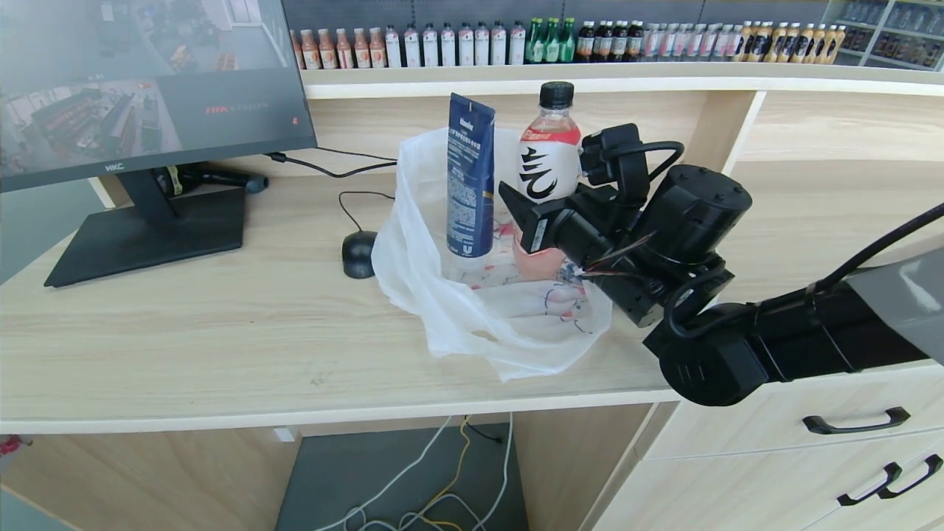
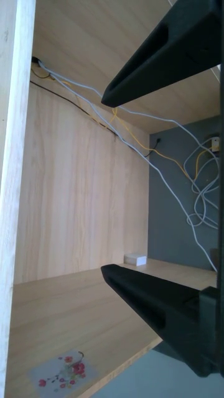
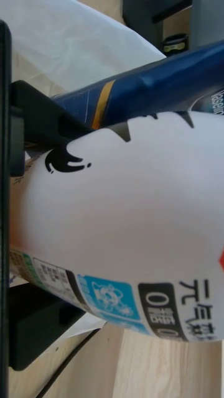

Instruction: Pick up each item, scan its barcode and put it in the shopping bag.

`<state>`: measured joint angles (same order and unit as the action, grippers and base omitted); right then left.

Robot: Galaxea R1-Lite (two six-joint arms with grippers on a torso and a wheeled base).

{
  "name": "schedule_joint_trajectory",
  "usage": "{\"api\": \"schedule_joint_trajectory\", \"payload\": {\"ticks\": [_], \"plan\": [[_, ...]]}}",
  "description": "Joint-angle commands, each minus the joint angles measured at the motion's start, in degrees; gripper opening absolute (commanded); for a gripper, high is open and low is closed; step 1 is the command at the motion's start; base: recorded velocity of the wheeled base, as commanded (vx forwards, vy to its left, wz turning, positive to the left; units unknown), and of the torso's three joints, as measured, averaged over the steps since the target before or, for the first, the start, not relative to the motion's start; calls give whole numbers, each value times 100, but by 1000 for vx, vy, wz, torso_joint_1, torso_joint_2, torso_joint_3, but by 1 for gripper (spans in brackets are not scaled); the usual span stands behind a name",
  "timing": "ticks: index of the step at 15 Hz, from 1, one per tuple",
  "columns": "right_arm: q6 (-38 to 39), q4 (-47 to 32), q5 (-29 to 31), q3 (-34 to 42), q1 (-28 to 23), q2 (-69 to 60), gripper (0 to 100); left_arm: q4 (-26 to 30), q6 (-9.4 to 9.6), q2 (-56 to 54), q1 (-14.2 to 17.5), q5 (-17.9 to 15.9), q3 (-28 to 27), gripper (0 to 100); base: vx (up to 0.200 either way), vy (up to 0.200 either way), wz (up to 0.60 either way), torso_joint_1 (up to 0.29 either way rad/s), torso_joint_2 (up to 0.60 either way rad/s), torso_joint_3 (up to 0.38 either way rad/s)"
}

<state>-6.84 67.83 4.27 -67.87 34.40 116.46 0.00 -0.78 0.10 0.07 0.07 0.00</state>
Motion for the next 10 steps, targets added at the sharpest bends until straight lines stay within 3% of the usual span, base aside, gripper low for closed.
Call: {"api": "schedule_joint_trajectory", "payload": {"ticks": [1, 10], "plan": [[-2, 2, -5, 37, 5, 9, 0, 0, -1, 8, 1, 1, 0, 100, 0, 0, 0, 0, 0, 0], [25, 11, -14, 265, 5, 53, 0, 0, -1, -1, 1, 1, 0, 100, 0, 0, 0, 0, 0, 0]]}}
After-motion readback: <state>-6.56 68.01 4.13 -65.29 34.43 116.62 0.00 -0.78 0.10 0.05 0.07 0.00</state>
